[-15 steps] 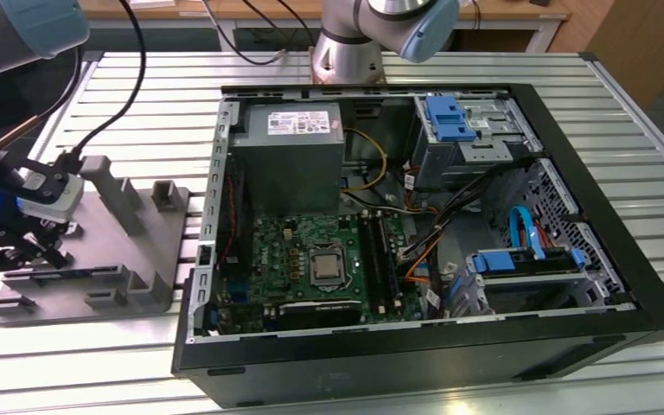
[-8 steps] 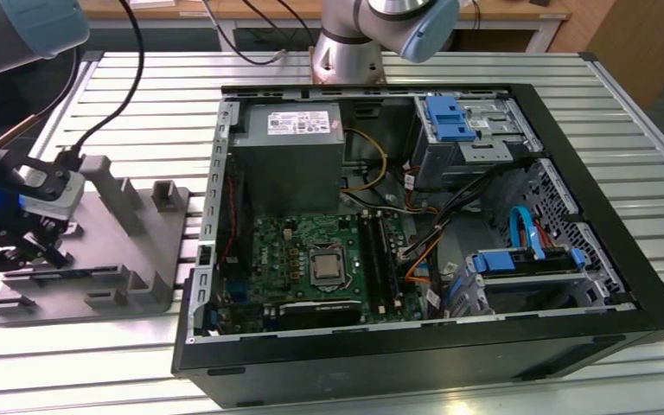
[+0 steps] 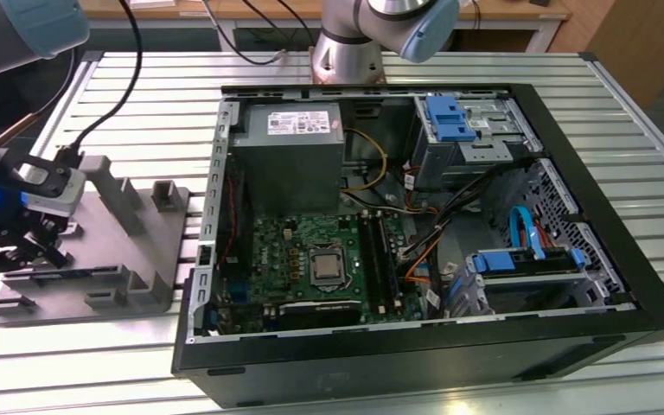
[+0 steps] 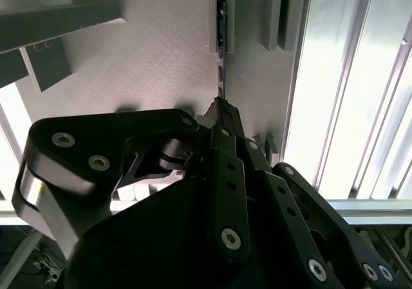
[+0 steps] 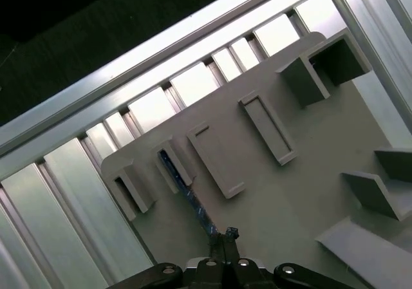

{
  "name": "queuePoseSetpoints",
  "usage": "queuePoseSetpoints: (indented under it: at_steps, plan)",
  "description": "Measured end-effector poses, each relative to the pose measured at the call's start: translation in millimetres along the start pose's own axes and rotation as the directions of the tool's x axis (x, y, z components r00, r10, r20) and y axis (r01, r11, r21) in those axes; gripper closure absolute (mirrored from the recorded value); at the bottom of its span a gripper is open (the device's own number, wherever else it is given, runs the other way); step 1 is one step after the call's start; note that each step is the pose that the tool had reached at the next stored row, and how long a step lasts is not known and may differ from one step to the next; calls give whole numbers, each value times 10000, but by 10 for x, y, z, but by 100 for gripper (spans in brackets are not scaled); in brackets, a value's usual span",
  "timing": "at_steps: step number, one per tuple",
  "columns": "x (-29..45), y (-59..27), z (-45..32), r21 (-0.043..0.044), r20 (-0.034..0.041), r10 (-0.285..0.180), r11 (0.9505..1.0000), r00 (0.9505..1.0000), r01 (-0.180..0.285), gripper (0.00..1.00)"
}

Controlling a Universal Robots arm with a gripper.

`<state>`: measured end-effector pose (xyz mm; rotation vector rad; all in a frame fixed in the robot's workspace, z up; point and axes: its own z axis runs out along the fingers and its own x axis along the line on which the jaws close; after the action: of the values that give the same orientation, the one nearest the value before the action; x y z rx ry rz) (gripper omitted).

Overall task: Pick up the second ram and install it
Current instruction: 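Pick up the second ram and move it above second insertion slot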

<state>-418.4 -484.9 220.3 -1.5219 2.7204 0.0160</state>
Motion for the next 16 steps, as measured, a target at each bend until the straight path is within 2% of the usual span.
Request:
queuePoseSetpoints:
  at_steps: [8, 16]
  plan:
    - [0, 0, 0, -12, 2, -449, 9990, 9990, 449, 90]
    - [0, 0, 0, -24, 4, -902, 9959, 9959, 902, 90]
